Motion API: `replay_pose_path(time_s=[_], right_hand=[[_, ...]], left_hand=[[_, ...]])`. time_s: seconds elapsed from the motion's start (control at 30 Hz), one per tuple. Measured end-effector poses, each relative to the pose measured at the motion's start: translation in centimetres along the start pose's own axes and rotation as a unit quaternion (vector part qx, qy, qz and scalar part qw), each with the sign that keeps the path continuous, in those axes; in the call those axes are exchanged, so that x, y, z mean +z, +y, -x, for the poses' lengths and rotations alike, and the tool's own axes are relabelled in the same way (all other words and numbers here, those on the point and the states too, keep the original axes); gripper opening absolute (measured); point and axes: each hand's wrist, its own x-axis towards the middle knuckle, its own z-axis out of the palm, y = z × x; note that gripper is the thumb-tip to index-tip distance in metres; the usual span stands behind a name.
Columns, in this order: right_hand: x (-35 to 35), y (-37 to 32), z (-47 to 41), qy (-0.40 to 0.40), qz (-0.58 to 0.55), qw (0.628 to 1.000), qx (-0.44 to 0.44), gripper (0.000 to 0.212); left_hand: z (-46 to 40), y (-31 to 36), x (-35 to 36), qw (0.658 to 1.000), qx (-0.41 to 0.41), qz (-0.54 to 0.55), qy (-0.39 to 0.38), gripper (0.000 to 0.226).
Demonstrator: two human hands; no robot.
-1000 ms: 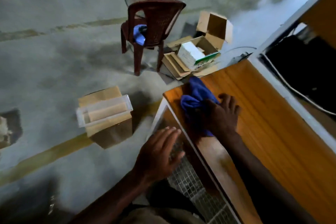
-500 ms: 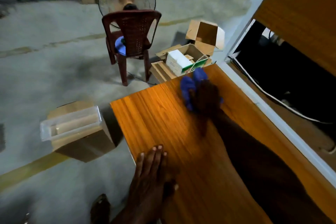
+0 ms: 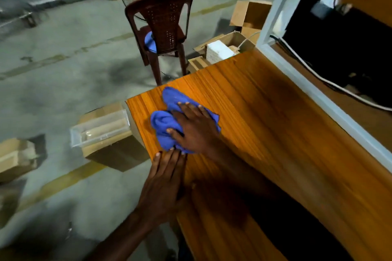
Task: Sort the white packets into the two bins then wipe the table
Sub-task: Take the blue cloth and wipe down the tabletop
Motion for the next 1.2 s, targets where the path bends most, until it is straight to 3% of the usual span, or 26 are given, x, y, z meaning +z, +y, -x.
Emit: replay_pose_path(time_s=[0.03,0.07,0.13,0.2,0.27,0.37,0.43,0.53,0.6,0.67,0.73,0.87,0.97,1.07,1.13,1.2], right_hand=[[-3.5,0.8,1.0,0.011,-0.043,0.999,-0.020,0.063],[-5.8,3.3,1.6,0.022,-0.055,0.998,0.014,0.059],[-9.0,12.0,4.3,0.069,0.017,0.986,0.148,0.060],[-11.4,19.9,8.2,0.015,0.028,0.952,0.303,0.068],[-12.8,21.9,11.9,-0.006,0.024,0.946,0.324,0.072],[-12.9,16.2,14.0,-0.015,-0.006,0.950,0.312,0.082],[-12.0,8.4,15.4,-0.008,-0.036,0.960,0.277,0.081],[-9.4,-5.1,19.6,0.008,-0.035,0.993,0.115,0.071],[-9.6,-8.6,22.1,-0.020,-0.050,0.997,0.060,0.067],[-10.4,-5.5,23.3,0.003,-0.047,0.996,0.073,0.061],[-11.3,1.6,24.7,0.010,-0.027,0.982,0.188,0.060],[-15.3,17.5,30.3,-0.011,0.031,0.905,0.425,0.087],[-15.9,20.6,33.1,-0.039,0.044,0.873,0.484,0.097],[-15.3,13.6,33.0,-0.023,0.026,0.903,0.428,0.098],[-14.4,4.2,32.7,-0.012,-0.023,0.955,0.295,0.094],[-13.4,-5.5,33.2,-0.059,-0.045,0.984,0.160,0.093]], left_hand=[[0.2,-0.1,0.5,1.000,0.001,-0.009,0.015,0.079],[0.3,0.0,0.5,1.000,-0.001,0.001,0.012,0.078],[0.4,0.0,0.4,0.999,-0.006,0.019,0.027,0.079],[0.5,0.4,0.3,0.999,-0.021,0.035,0.026,0.079],[0.6,0.6,0.3,0.999,-0.023,0.033,0.024,0.077],[0.5,0.5,0.0,0.999,-0.026,0.022,0.020,0.074],[0.8,0.5,-0.2,0.999,-0.020,0.024,0.014,0.072],[0.9,0.2,-0.1,0.999,-0.009,0.042,0.009,0.086],[0.9,-0.1,0.2,0.999,-0.002,0.042,0.010,0.089],[0.8,-0.2,0.3,0.999,-0.011,0.043,0.017,0.080],[0.9,0.0,0.3,0.998,-0.013,0.053,0.013,0.073],[0.8,0.0,0.5,0.999,-0.006,0.049,0.023,0.073],[0.7,-0.1,0.7,0.999,-0.007,0.048,0.016,0.071],[0.5,-0.1,0.4,0.999,-0.009,0.037,0.012,0.069],[0.6,0.0,0.3,0.999,-0.010,0.030,0.009,0.068],[0.6,0.2,0.2,1.000,-0.016,0.025,0.004,0.069]])
